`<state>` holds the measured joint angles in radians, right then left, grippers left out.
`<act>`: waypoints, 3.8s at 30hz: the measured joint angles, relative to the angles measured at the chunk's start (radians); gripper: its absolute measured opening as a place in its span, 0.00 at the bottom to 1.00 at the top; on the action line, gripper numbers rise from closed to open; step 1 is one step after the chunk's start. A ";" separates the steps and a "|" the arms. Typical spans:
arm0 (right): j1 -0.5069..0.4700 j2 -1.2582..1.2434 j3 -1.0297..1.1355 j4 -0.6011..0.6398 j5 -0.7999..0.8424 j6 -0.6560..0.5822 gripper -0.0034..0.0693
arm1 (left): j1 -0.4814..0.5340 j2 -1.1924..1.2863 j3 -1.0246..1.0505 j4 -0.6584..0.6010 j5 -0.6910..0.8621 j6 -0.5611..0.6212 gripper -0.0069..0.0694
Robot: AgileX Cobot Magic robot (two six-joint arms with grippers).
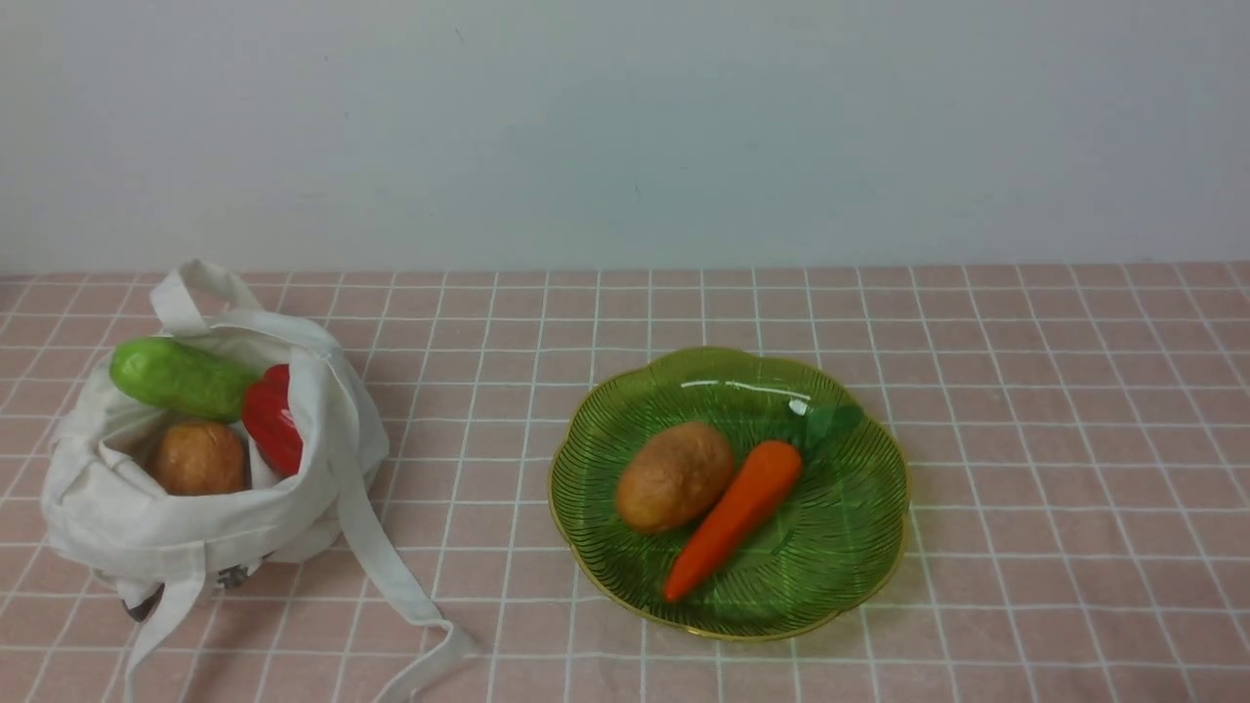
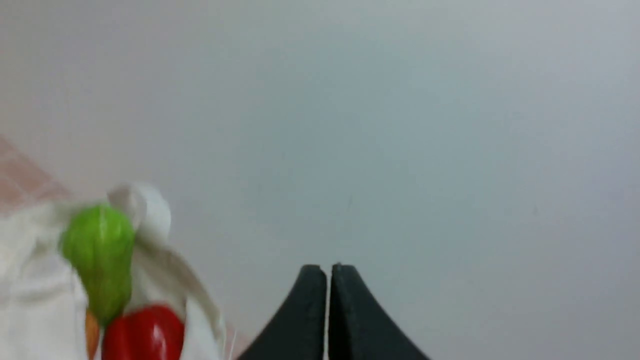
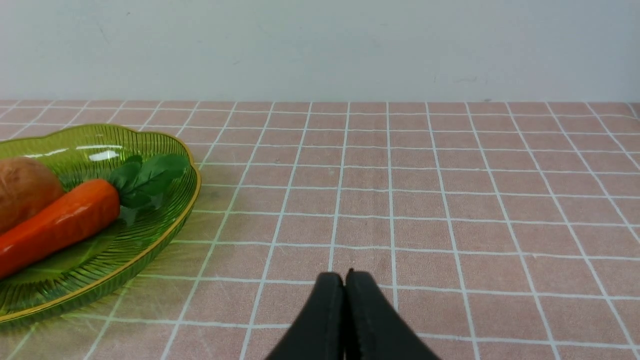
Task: Take vegetables from bag on pink coffee tablecloth place on plate.
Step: 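Reach into the cloth bag and grasp the green cucumber with the left gripper, then place the green vegetable from the bag onto the plate with the left gripper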
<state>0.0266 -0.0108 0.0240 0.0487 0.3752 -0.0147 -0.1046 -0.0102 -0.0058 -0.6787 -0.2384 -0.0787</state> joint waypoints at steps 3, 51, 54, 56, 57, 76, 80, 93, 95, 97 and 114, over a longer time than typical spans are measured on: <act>0.000 0.000 0.000 0.000 0.000 0.000 0.03 | 0.000 0.025 -0.147 0.055 0.077 0.134 0.08; 0.000 0.000 0.000 0.000 0.000 0.000 0.03 | 0.365 1.732 -1.215 0.373 0.869 0.523 0.78; 0.000 0.000 0.000 0.000 0.000 0.000 0.03 | 0.365 1.754 -1.215 0.373 0.864 0.562 0.80; 0.000 0.000 0.000 0.000 0.000 0.000 0.03 | 0.365 1.766 -1.215 0.373 0.861 0.589 0.80; 0.000 0.000 0.000 0.000 0.000 0.000 0.03 | 0.365 1.773 -1.215 0.373 0.860 0.597 0.80; 0.000 0.000 0.000 0.000 0.000 0.000 0.03 | 0.365 1.752 -1.215 0.214 0.935 0.816 0.57; 0.000 0.000 0.000 0.000 0.000 0.000 0.03 | 0.365 1.693 -1.215 0.214 1.020 0.742 0.57; 0.000 0.000 0.000 0.000 0.000 -0.001 0.03 | 0.365 1.484 -1.216 0.377 1.263 0.503 0.57; 0.000 0.000 0.000 0.000 0.000 -0.003 0.03 | 0.359 1.417 -1.216 0.357 1.265 0.472 0.57; 0.000 0.000 0.000 0.000 0.000 -0.004 0.03 | 0.341 1.364 -1.216 0.330 1.265 0.475 0.57; 0.000 0.000 0.000 0.000 0.000 -0.007 0.03 | -0.350 1.519 -1.216 0.209 0.792 0.503 0.57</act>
<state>0.0266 -0.0108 0.0240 0.0487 0.3752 -0.0222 -0.4550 1.5092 -1.2219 -0.4696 0.5538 0.4240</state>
